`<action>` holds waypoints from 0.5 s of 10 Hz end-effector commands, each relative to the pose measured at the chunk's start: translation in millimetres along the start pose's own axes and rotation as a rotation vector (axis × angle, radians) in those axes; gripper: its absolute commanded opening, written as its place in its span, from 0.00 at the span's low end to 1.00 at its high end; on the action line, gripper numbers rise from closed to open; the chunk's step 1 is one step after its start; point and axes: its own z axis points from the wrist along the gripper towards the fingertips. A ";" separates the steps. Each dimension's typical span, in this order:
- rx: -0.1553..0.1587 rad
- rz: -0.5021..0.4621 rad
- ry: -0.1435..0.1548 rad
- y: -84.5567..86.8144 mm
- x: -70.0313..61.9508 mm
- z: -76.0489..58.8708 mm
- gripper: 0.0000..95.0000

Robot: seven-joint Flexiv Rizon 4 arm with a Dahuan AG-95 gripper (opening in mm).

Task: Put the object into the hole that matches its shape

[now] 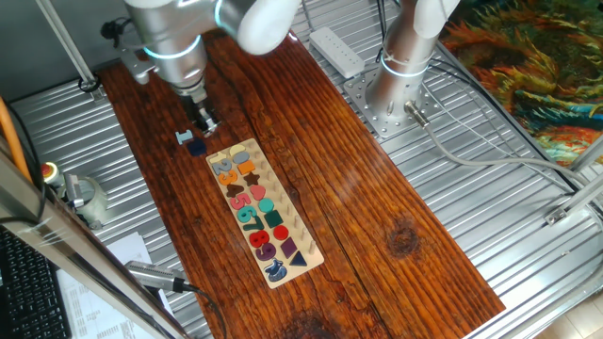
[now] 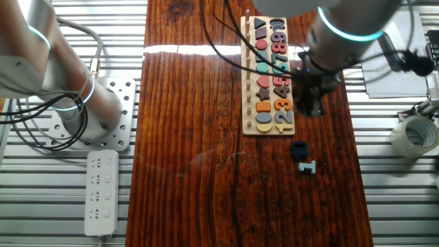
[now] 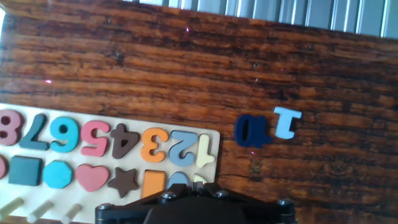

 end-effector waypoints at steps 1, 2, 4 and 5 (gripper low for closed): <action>-0.002 -0.017 -0.004 -6.3 -6.8 7.3 0.00; -0.005 -0.018 -0.005 -9.8 -8.5 8.1 0.00; -0.005 -0.020 -0.002 -12.5 -9.4 5.4 0.00; -0.006 -0.021 0.002 -13.2 -11.2 4.1 0.00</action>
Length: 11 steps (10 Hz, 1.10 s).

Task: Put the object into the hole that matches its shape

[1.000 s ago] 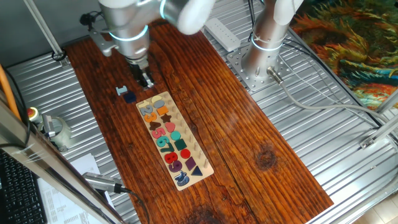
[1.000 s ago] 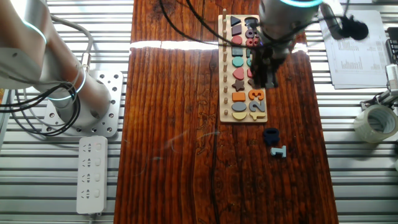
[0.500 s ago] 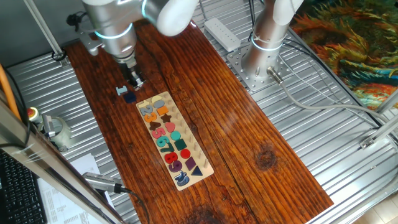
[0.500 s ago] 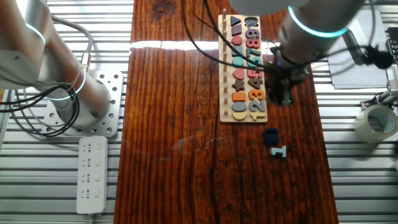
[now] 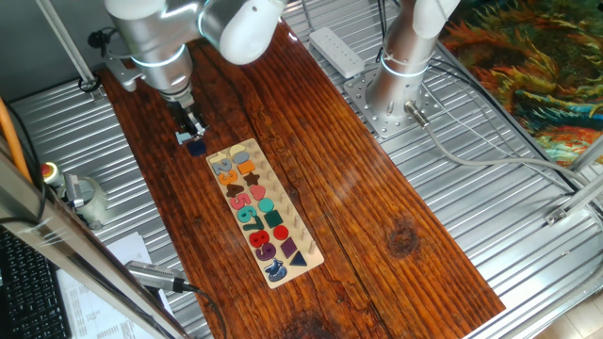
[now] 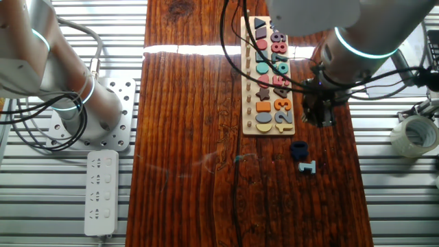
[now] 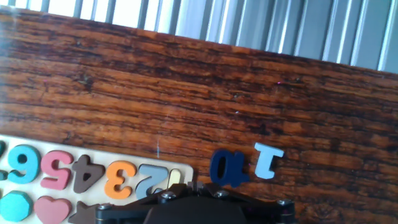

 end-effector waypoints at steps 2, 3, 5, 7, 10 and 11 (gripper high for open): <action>-0.006 0.001 0.009 -0.1 -3.4 0.1 0.00; -0.003 -0.012 0.010 -0.1 -3.4 0.1 0.00; 0.013 -0.038 0.004 -0.1 -3.4 0.1 0.00; 0.022 0.003 0.003 -0.1 -3.4 0.1 0.00; -0.001 0.035 0.040 -3.7 -1.5 0.8 0.20; -0.005 0.035 0.038 -10.8 0.6 4.2 0.20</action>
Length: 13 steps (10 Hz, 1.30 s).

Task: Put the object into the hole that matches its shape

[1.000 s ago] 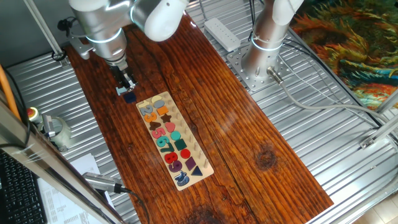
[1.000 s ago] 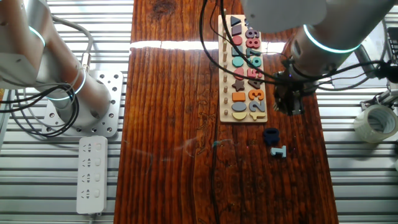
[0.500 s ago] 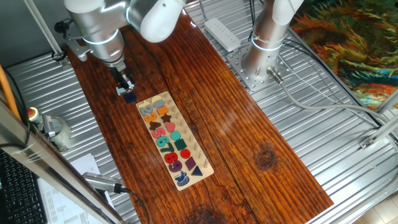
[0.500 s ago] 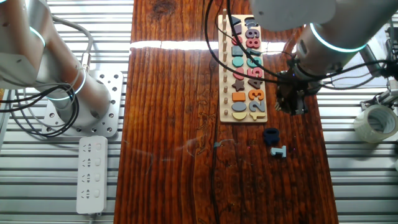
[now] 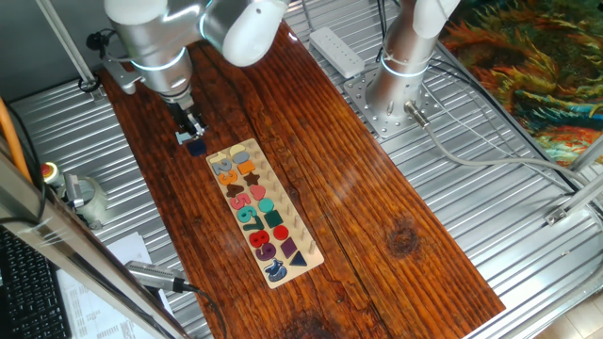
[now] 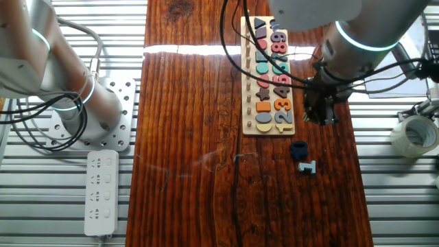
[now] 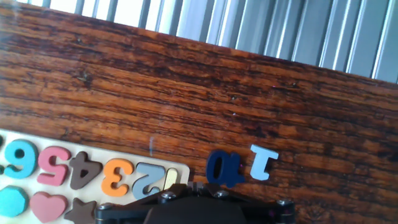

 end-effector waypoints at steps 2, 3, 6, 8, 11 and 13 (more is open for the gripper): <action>-0.052 0.000 -0.009 -28.4 0.7 15.6 0.40; -0.059 -0.001 -0.017 -33.8 -1.8 19.0 0.40; -0.055 0.011 -0.017 -37.3 -10.5 40.7 0.40; -0.055 0.008 -0.020 -36.7 -11.8 49.0 0.40; -0.061 0.015 -0.018 -36.4 -13.3 63.8 0.40; -0.064 0.011 -0.020 -35.9 -13.8 72.9 0.60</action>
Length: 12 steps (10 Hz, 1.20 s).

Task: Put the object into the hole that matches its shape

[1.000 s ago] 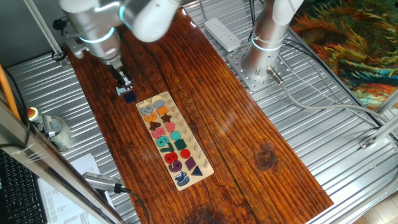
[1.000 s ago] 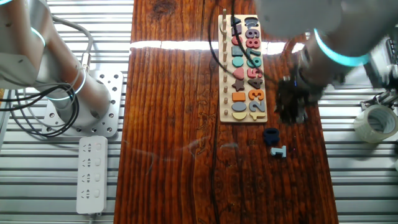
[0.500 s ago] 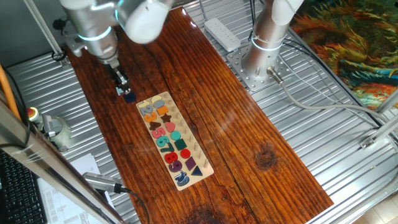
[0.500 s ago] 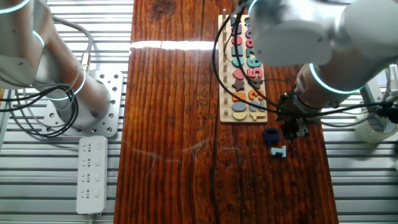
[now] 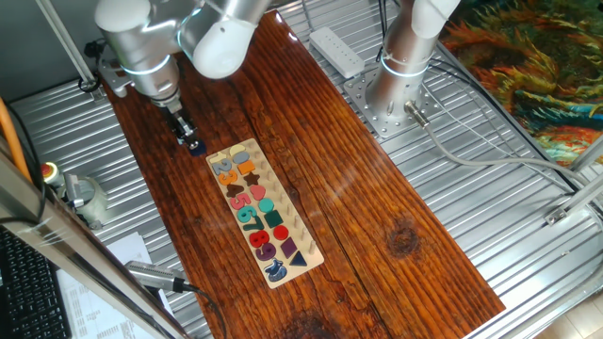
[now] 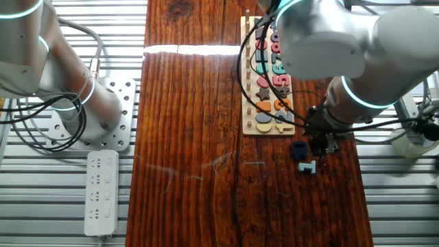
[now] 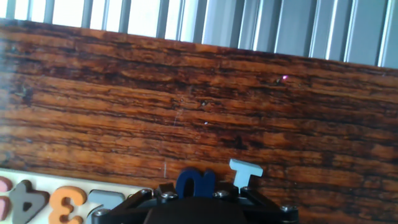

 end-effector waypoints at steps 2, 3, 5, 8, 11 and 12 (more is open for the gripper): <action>-0.004 -0.012 -0.004 0.1 1.0 8.1 0.60; -0.004 -0.014 -0.005 0.1 0.9 9.3 0.60; -0.002 -0.012 -0.009 0.3 0.7 12.3 0.60; -0.002 -0.007 -0.016 0.9 0.8 21.5 0.60; 0.001 -0.012 -0.023 1.3 0.3 25.1 0.60; 0.001 -0.014 -0.024 1.4 0.4 27.0 0.60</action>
